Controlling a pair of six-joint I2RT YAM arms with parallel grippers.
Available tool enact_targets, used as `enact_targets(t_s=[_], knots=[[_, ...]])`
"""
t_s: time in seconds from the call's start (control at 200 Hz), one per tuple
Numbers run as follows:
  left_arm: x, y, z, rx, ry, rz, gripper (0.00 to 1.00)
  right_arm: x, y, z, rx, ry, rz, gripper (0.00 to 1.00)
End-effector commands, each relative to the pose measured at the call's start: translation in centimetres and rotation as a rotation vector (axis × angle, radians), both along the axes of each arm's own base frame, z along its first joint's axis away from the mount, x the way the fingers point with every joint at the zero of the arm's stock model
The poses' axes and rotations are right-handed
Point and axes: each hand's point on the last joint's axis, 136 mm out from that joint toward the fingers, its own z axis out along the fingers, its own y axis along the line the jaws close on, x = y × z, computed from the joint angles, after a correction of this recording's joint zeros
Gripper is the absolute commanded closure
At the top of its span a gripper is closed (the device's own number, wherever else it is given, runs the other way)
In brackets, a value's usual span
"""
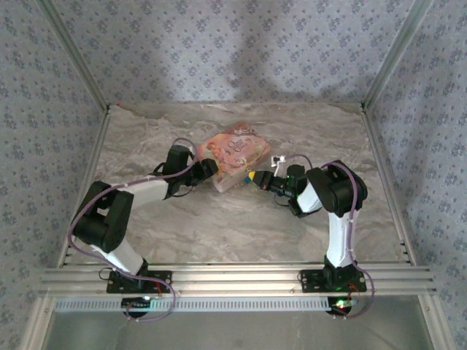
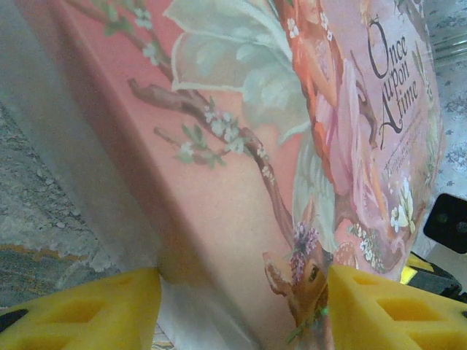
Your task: Unlock the padlock with the key
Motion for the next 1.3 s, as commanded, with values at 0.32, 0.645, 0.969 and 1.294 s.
enact_targets(t_s=[0.32, 0.645, 0.969, 1.294], knots=[[-2.0, 0.9, -1.8, 0.050, 0.070, -0.001, 0.38, 2.0, -1.1, 3.3, 0.047, -0.062, -0.070, 1.00], [-1.5, 2.0, 5.8, 0.125, -0.124, -0.012, 0.32, 1.1, -0.7, 2.9, 0.063, -0.008, -0.063, 1.00], [-0.4, -4.0, 10.1, 0.103, -0.235, -0.188, 0.32, -0.3, 0.5, 1.8, 0.058, 0.117, -0.020, 1.00], [0.0, -8.1, 7.0, 0.083, -0.167, -0.289, 0.33, -0.1, 0.3, 1.4, 0.054, 0.174, -0.022, 1.00]])
